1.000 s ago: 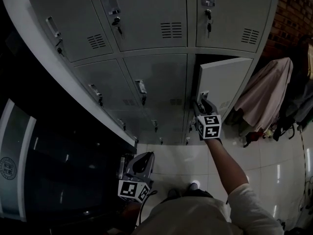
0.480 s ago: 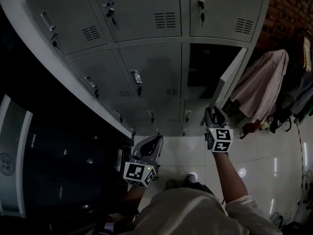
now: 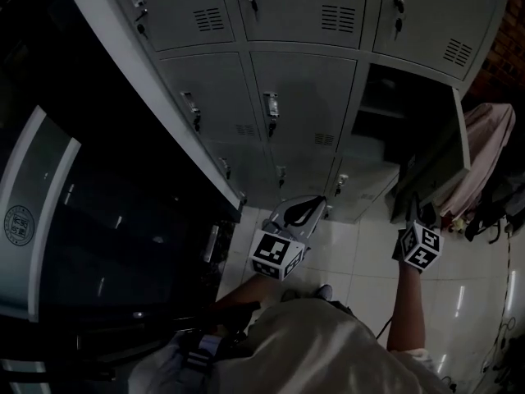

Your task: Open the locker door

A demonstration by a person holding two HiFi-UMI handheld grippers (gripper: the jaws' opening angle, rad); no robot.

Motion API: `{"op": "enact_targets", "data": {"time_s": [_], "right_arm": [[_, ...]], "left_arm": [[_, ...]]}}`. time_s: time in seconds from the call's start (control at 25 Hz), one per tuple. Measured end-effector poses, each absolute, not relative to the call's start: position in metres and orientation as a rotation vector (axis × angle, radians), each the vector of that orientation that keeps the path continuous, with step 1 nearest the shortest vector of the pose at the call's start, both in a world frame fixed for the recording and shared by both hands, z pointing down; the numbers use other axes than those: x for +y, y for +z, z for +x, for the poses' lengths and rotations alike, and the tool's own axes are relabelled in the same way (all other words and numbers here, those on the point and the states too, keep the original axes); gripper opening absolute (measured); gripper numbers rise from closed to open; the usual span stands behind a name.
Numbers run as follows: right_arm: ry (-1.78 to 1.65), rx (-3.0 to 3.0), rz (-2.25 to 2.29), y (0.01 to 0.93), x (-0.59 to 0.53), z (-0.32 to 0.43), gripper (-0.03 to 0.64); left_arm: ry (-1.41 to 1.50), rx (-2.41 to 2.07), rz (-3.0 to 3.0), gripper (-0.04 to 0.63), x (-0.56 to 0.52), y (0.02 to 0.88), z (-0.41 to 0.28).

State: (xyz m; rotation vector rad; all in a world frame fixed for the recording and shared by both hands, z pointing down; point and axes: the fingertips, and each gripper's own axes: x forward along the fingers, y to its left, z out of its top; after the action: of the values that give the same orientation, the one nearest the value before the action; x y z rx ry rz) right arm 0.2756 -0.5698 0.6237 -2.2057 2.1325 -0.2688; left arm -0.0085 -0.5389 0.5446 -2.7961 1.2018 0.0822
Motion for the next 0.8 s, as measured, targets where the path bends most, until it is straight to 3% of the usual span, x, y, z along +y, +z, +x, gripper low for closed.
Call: {"op": "enact_targets", "data": {"time_s": [0.2,0.36,0.48,0.56,0.72,0.8], "right_arm": [[-0.228,2.112,-2.208,0.616,-0.562,0.285,0.164],[-0.155,2.111,-2.2,0.594,-0.556,0.287,0.242],[-0.11,2.084,-2.198,0.57,-0.529,0.282,0.241],[-0.045,2.061,-2.187,0.554,-0.499,0.273,0.22],[0.088,2.048,-2.102,0.522,-0.46,0.248,0.001],[0.165,2.092,-2.036,0.501,-0.455,0.232,0.0]], "left_arm": [[0.071,1.192,-2.795,0.179,-0.541,0.539,-0.006],[0.058,1.193,-2.795,0.179,-0.541,0.536,-0.003],[0.048,1.205,-2.776,0.181,-0.541,0.531,-0.003],[0.027,1.225,-2.758,0.179,-0.541,0.531,-0.006],[0.029,1.261,-2.728,0.16,-0.535,0.524,-0.013],[0.058,1.263,-2.722,0.156,-0.527,0.514,-0.014]]}}
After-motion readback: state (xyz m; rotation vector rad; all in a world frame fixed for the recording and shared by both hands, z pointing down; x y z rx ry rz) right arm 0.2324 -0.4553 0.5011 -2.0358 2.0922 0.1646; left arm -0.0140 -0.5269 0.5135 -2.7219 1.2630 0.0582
